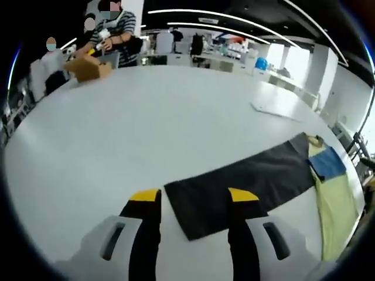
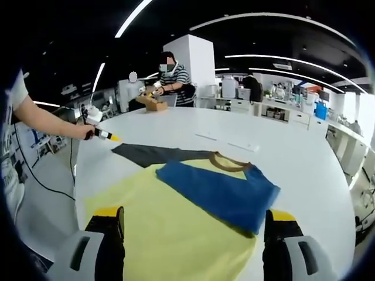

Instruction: Fold the garment on the visible template until the final outline fits inside the template.

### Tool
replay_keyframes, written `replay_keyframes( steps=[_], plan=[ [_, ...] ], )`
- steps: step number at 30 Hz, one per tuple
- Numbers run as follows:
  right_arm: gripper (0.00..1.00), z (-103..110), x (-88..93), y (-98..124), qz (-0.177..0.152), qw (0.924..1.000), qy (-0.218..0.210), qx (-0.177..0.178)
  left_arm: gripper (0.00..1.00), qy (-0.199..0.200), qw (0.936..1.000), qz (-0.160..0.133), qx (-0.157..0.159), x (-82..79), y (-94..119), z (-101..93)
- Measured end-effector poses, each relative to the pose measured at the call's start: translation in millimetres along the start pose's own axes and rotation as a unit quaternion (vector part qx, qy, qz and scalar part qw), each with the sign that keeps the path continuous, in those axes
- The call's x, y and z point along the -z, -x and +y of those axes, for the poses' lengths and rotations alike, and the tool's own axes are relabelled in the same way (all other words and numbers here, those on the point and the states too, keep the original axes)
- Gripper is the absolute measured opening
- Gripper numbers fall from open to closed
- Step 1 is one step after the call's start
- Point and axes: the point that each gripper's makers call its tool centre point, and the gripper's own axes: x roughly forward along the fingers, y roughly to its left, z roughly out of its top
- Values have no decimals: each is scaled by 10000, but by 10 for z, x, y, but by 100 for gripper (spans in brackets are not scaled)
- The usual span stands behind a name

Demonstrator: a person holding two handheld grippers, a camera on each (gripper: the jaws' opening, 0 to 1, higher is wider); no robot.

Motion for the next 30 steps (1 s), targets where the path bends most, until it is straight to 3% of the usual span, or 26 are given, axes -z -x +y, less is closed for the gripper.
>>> replay_keyframes(
  steps=[19,26,30],
  plan=[
    [99,178,96,130,36,10000,-19,-47,38,273,9994,119,-174,299,15,-32],
    [98,208,105,154,45,10000,39,-25,35,679,9972,83,-287,394,6,-2],
    [98,219,104,173,31,10000,19,-15,32,611,9975,102,-340,416,31,-17]
  ],
)
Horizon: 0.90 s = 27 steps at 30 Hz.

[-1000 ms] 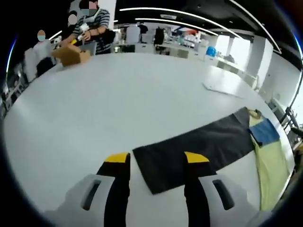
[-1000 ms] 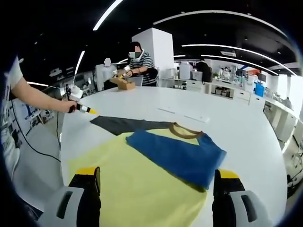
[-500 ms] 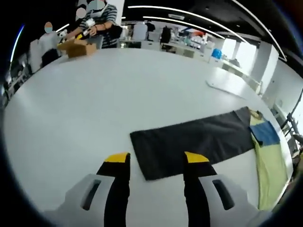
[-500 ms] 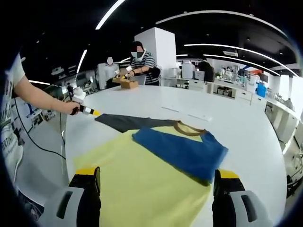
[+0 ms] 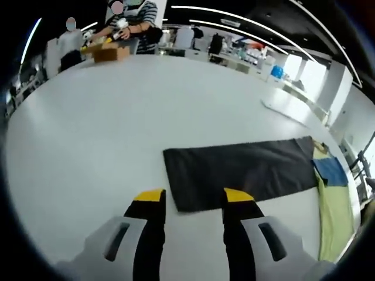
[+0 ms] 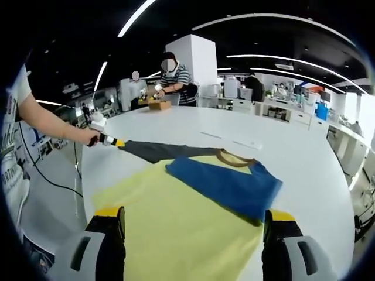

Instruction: Fold the garment on the visible template until the final outline fits inside the template.

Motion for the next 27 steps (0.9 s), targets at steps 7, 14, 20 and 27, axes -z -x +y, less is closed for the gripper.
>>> replay_keyframes(
  steps=[7,14,20,27],
  plan=[
    [93,-21,15,14,-23,9999,-92,107,24,88,9998,-85,-135,19,12,-1],
    [92,-36,11,36,-56,9998,-143,149,19,72,9993,-33,-356,75,13,76],
    [91,-15,22,44,-57,9998,-148,135,11,38,9990,36,-453,102,31,103],
    [88,4,79,49,59,9998,-125,147,8,-35,9989,81,-467,92,17,108]
  ],
)
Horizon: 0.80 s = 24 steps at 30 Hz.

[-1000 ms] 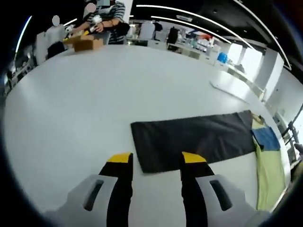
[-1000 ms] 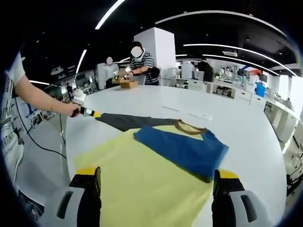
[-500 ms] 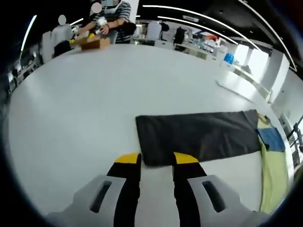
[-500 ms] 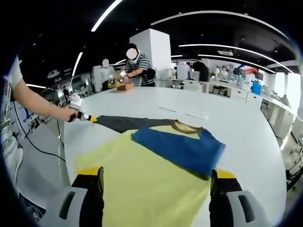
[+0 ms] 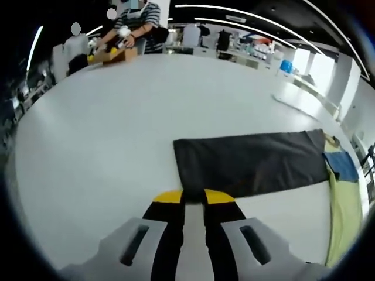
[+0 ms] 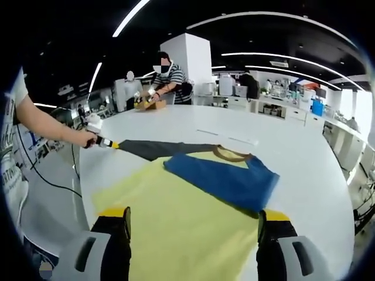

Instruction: Fold the garment on the visible template until the final outline fits inside the template.

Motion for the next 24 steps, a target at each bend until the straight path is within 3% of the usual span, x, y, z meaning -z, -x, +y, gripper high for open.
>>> replay_keyframes(
  steps=[4,19,22,24],
  plan=[
    [89,28,-29,12,-90,9999,-69,-31,6,-44,9999,141,-9,-2,-12,-7],
    [89,65,-4,73,-82,9999,-50,-52,0,6,9998,78,159,-32,61,-81],
    [89,66,3,93,-75,9999,-35,-58,0,-153,9996,94,222,-46,79,-116],
    [89,74,6,105,-72,10000,-22,-64,0,-524,9982,227,191,-31,95,-118]
  ],
)
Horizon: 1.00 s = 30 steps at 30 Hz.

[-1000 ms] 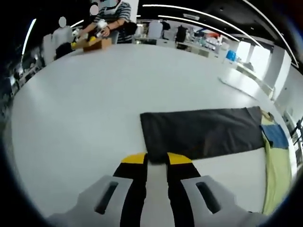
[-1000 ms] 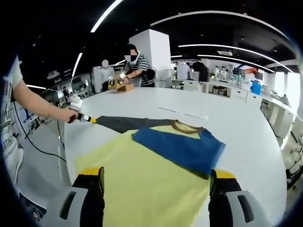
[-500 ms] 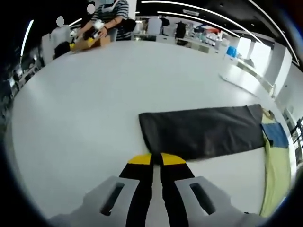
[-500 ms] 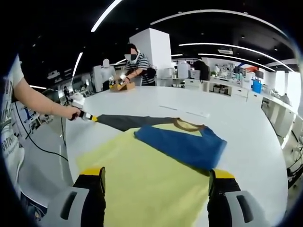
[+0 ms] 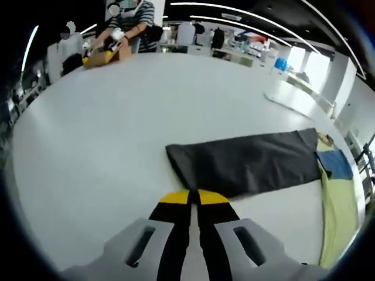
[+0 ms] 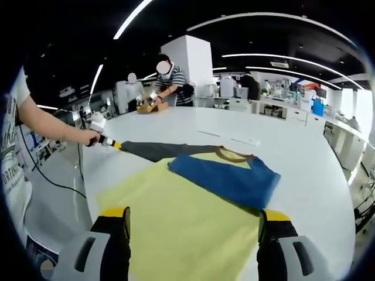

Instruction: Fold the garment on the visible template until the final outline fits inside the template.

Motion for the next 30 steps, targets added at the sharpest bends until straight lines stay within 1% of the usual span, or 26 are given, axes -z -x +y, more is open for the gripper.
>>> replay_keyframes(
  steps=[1,6,10,13,14,19,23,25,28,30],
  plan=[
    [89,9,1,7,1,10000,7,-6,0,-102,9999,-33,42,-22,9,-31],
    [89,70,7,31,-7,10000,33,-85,0,-72,9997,-144,174,-125,50,-121],
    [90,111,23,49,8,9999,90,-115,0,-218,9994,-163,203,-170,73,-173],
    [91,124,21,70,-25,9999,77,-120,0,-191,9991,-229,291,-224,104,-225],
    [92,129,21,77,-33,9999,73,-125,0,-171,9988,-294,345,-254,119,-257],
    [93,148,32,98,-49,9999,95,-122,0,-244,9983,-342,409,-304,157,-334],
    [96,169,35,107,-71,9998,130,-123,0,-252,9974,-398,545,-352,199,-432],
    [97,180,38,111,-77,9998,152,-139,0,-359,9966,-434,599,-389,220,-494],
    [98,188,37,114,-98,9997,163,-149,0,-345,9955,-493,729,-450,247,-582],
    [98,188,38,119,-109,9997,168,-142,0,-438,9951,-480,746,-469,252,-619]
  ],
)
